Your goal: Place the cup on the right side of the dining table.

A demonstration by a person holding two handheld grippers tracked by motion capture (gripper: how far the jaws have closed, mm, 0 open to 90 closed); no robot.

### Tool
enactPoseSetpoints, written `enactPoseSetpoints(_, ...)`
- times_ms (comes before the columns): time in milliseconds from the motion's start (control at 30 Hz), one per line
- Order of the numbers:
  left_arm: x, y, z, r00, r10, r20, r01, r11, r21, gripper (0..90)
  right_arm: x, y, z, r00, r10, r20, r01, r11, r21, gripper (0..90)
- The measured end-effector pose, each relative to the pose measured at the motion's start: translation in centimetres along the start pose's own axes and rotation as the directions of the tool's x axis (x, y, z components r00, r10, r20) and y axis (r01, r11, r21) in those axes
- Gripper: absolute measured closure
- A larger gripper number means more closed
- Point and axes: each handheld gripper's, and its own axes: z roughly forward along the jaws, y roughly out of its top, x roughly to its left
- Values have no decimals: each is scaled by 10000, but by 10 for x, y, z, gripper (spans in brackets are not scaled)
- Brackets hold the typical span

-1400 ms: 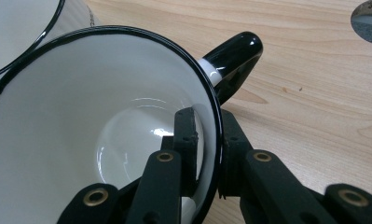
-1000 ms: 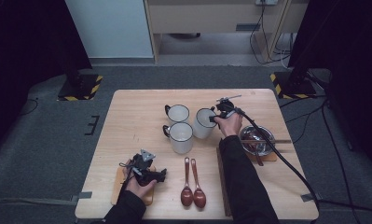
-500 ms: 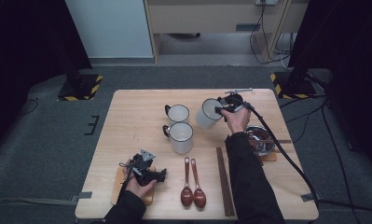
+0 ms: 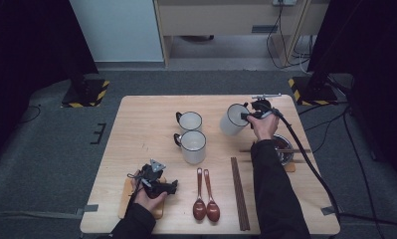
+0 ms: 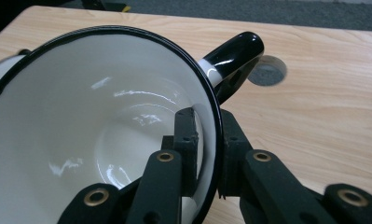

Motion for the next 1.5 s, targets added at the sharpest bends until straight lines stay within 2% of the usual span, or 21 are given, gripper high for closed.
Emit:
enactPoseSetpoints(267, 0, 0, 0, 10000, 18, -1, -18, 10000, 13, 0, -20, -12, 0, 9996, 191, 205, -197, 9995, 253, 814)
enactPoseSetpoints(433, 0, 0, 0, 10000, 1, 1, -1, 10000, 1, 0, -27, -17, 1, 9990, 314, 308, -325, 9988, 360, 814)
enactPoseSetpoints(633, 0, 0, 0, 10000, 1, -1, -1, 10000, 1, 0, -34, -24, 3, 9985, 249, 479, -279, 9977, 619, 814)
enactPoseSetpoints(1067, 0, 0, 0, 10000, 0, 0, 0, 10000, 1, 0, -35, -31, 12, 9971, 187, 731, -262, 9943, 1037, 812)
enactPoseSetpoints(1233, 0, 0, 0, 10000, 2, -2, -2, 10000, 0, 0, -34, -31, 13, 9971, 254, 716, -323, 9947, 976, 805)
enactPoseSetpoints(1500, 0, 0, 0, 10000, 3, -1, -3, 10000, 0, 0, -30, -29, 15, 9974, 491, 520, -521, 9970, 566, 776)
